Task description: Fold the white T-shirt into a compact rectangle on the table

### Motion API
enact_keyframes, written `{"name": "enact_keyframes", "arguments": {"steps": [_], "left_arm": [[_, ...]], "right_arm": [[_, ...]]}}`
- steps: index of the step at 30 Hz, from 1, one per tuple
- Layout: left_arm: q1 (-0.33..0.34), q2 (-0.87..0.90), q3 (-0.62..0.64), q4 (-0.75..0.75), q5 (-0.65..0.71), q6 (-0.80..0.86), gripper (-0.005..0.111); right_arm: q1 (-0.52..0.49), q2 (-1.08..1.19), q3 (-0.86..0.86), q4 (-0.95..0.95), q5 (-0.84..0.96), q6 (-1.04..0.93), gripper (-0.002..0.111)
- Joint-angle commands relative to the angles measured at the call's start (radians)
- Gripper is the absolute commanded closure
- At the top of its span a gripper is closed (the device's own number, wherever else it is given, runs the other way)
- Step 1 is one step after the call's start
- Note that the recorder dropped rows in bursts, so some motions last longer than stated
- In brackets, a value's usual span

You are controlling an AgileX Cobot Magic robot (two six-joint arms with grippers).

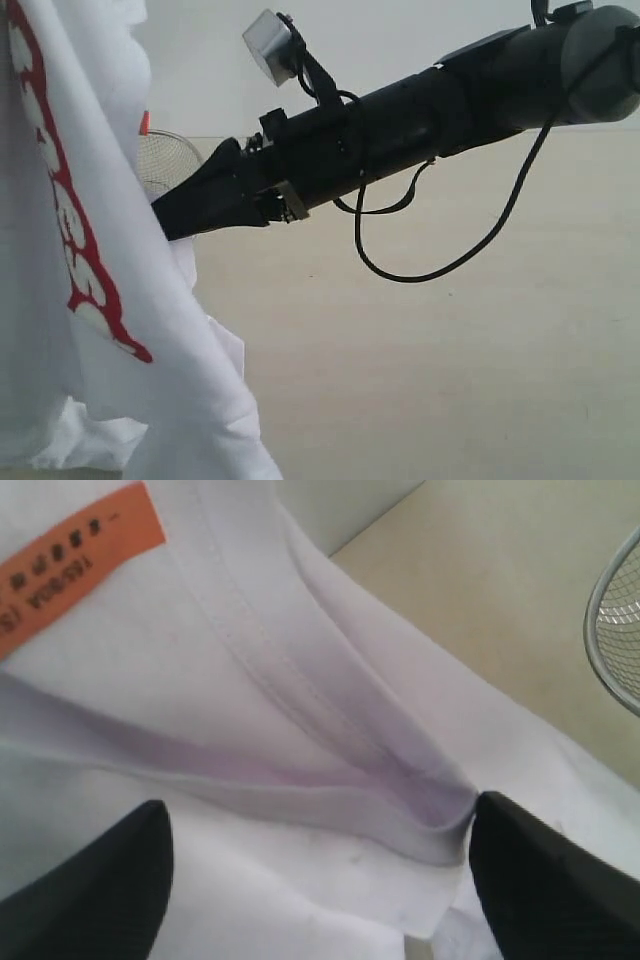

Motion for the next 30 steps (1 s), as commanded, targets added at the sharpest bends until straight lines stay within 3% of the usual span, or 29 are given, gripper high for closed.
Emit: {"name": "enact_keyframes", "arguments": {"steps": [1,11,16,19,25,30], "left_arm": [[-0.002,-0.001,-0.015,-0.045,-0.020,0.009,0.102],[-0.002,-0.007,-0.016,-0.045,-0.018,0.002,0.102],[-0.002,-0.007,-0.016,-0.047,-0.018,-0.003,0.102],[-0.002,-0.007,-0.016,-0.054,-0.018,-0.003,0.102],[-0.002,-0.007,-0.017,-0.065,-0.018,-0.008,0.102],[-0.002,-0.007,-0.017,-0.065,-0.018,-0.010,0.102]], "right_arm": [[0.000,-0.012,-0.005,-0.007,0.009,-0.025,0.035],[0.000,-0.010,-0.005,-0.042,-0.046,-0.031,0.035],[0.000,-0.010,-0.005,-0.048,0.009,-0.041,0.037],[0.000,-0.010,-0.005,-0.048,0.009,-0.039,0.056],[0.000,-0.010,-0.005,-0.050,0.009,-0.050,0.108],[-0.007,-0.023,-0.005,-0.053,0.009,-0.033,0.108]]}}
